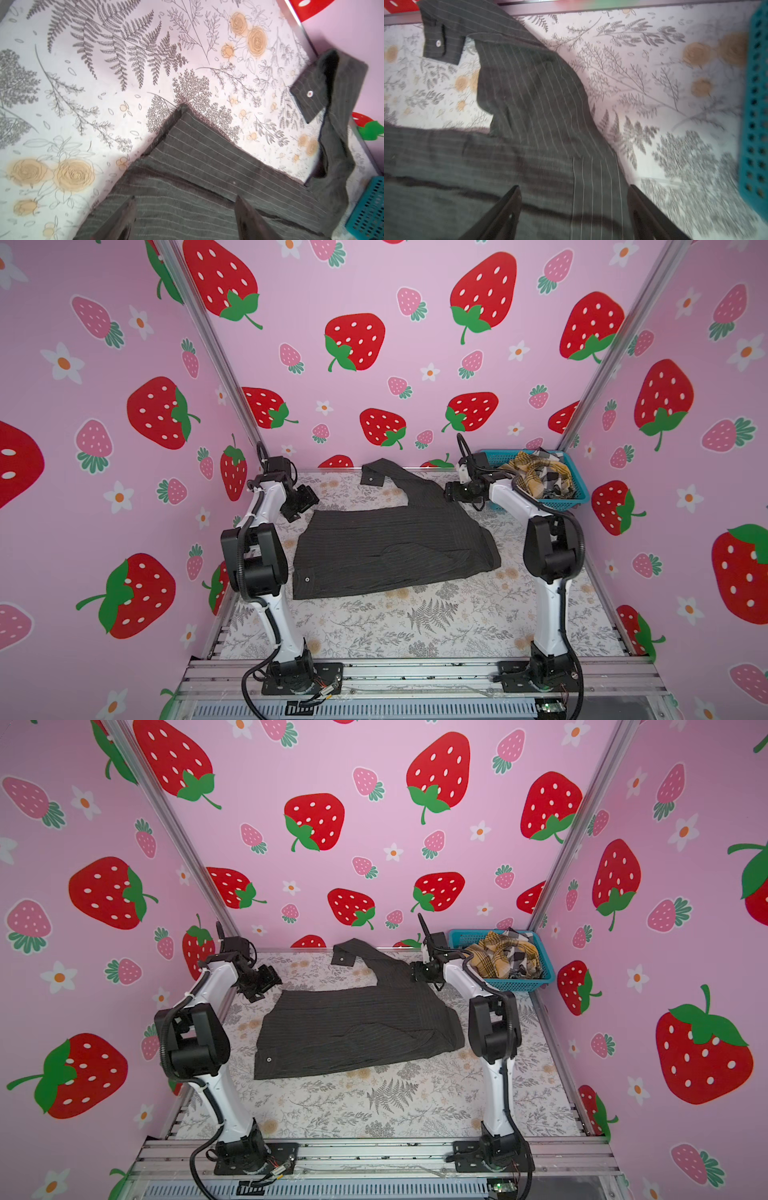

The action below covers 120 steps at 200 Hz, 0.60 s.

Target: Fold and stack the long sleeve shirts

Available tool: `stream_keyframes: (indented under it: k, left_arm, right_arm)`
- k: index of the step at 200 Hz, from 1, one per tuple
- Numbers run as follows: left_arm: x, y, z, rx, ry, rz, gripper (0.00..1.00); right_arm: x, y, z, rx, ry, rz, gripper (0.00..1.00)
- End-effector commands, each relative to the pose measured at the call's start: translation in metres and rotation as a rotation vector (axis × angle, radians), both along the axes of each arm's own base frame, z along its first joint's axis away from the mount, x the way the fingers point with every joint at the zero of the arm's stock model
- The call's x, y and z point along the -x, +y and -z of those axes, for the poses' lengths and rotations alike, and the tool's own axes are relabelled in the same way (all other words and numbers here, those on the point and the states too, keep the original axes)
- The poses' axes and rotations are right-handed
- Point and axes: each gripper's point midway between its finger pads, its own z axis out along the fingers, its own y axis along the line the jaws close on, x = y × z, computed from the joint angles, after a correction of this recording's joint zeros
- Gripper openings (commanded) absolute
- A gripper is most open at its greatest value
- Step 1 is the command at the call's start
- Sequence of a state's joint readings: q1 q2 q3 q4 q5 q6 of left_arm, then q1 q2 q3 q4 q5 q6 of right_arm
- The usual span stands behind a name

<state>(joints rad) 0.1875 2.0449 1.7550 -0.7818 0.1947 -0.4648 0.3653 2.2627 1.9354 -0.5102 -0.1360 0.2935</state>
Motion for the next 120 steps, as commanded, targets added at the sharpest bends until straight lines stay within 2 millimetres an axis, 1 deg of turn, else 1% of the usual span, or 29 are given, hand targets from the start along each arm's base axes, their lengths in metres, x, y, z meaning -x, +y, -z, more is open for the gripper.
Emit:
stream_keyframes:
  k: [1, 6, 20, 26, 48, 61, 81, 90, 94, 98, 120]
  left_arm:
    - [-0.009, 0.008, 0.006, -0.032, 0.037, 0.04, 0.75]
    - [-0.013, 0.008, 0.009, -0.028, 0.033, 0.047, 0.75]
    - [-0.023, 0.008, 0.016, -0.027, 0.026, 0.061, 0.75]
    - [-0.027, 0.009, 0.018, -0.03, 0.024, 0.065, 0.75]
    - [-0.039, 0.01, 0.031, -0.021, 0.043, 0.084, 0.74]
    - [-0.044, 0.007, 0.037, -0.016, 0.056, 0.102, 0.71]
    - [-0.051, 0.006, 0.047, -0.037, 0.074, 0.129, 0.64]
    - [-0.052, 0.006, 0.053, -0.034, 0.087, 0.131, 0.61]
    - [-0.053, 0.004, 0.055, -0.031, 0.091, 0.133, 0.6]
    - [-0.053, 0.004, 0.058, -0.029, 0.096, 0.134, 0.59]
    - [-0.054, -0.003, 0.072, -0.012, 0.117, 0.15, 0.54]
  right_arm:
    - [-0.018, -0.004, 0.004, 0.059, 0.0, -0.052, 0.79]
    - [-0.022, -0.002, 0.005, 0.061, -0.006, -0.059, 0.79]
    - [-0.029, 0.005, 0.017, 0.052, -0.004, -0.09, 0.76]
    - [-0.03, 0.006, 0.026, 0.053, 0.009, -0.096, 0.75]
    - [-0.026, 0.01, 0.055, 0.048, 0.071, -0.112, 0.67]
    - [-0.023, 0.011, 0.065, 0.048, 0.091, -0.112, 0.65]
    - [-0.022, 0.012, 0.074, 0.044, 0.102, -0.104, 0.59]
    - [-0.022, 0.012, 0.075, 0.043, 0.105, -0.102, 0.53]
    - [-0.022, 0.012, 0.076, 0.042, 0.107, -0.1, 0.52]
    - [-0.021, 0.011, 0.077, 0.043, 0.11, -0.097, 0.49]
    - [-0.021, 0.011, 0.08, 0.043, 0.114, -0.092, 0.45]
